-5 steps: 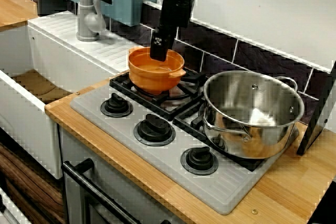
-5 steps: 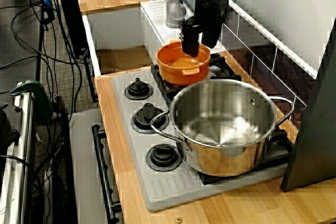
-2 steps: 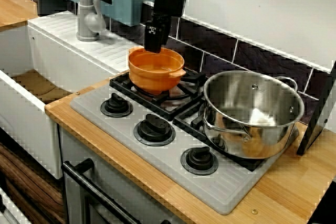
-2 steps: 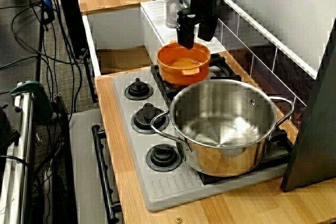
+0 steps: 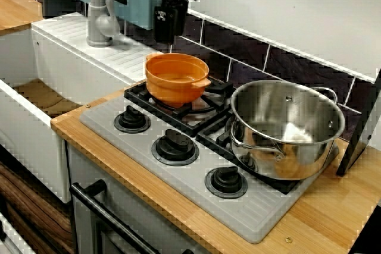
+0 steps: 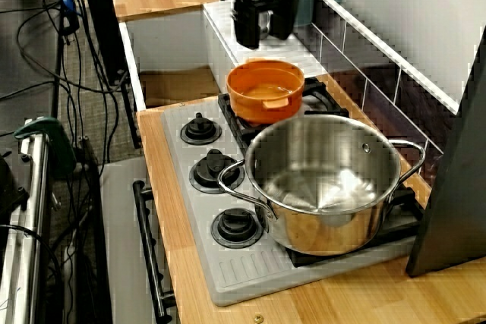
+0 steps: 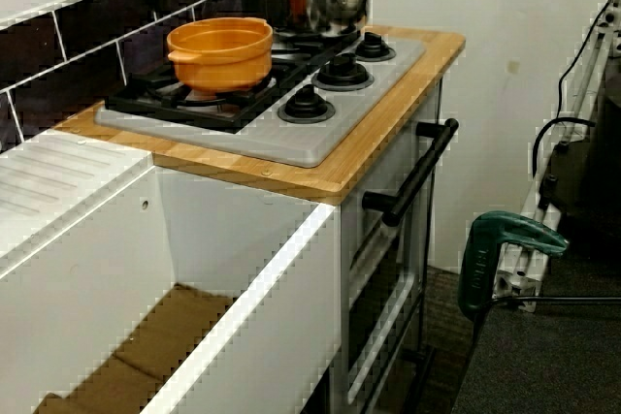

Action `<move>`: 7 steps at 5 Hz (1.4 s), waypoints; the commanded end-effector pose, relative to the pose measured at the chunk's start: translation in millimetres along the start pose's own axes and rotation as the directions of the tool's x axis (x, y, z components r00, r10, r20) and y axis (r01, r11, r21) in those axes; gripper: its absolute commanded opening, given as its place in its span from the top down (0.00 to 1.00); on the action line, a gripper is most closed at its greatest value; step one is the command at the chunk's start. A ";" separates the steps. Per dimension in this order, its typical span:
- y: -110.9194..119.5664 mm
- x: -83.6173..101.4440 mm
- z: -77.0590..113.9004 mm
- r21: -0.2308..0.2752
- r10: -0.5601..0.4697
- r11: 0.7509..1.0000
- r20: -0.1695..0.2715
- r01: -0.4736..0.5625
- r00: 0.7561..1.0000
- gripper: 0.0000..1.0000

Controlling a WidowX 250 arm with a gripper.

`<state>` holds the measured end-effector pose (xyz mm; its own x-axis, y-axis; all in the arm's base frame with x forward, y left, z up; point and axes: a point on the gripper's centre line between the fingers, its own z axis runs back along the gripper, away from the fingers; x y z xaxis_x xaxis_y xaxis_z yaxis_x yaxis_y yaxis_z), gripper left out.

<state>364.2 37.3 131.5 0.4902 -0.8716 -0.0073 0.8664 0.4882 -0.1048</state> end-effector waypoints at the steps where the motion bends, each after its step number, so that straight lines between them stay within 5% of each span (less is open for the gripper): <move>1: -33.9 -8.6 42.1 0.148 -0.071 0.987 0.043 0.064 0.997 0.00; 3: -48.1 -2.8 36.8 0.227 -0.196 0.958 0.075 0.175 0.978 0.00; 4: -47.2 -0.1 27.3 0.268 -0.402 0.884 0.014 0.384 0.916 0.00; 5: -52.0 -1.6 20.9 0.266 -0.568 0.786 -0.046 0.558 0.822 0.00; 7: -55.8 -5.3 10.8 0.241 -0.623 0.745 -0.080 0.622 0.778 0.00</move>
<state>316.1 12.3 129.8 -0.1582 -0.9874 -0.0051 0.9829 -0.1580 0.0944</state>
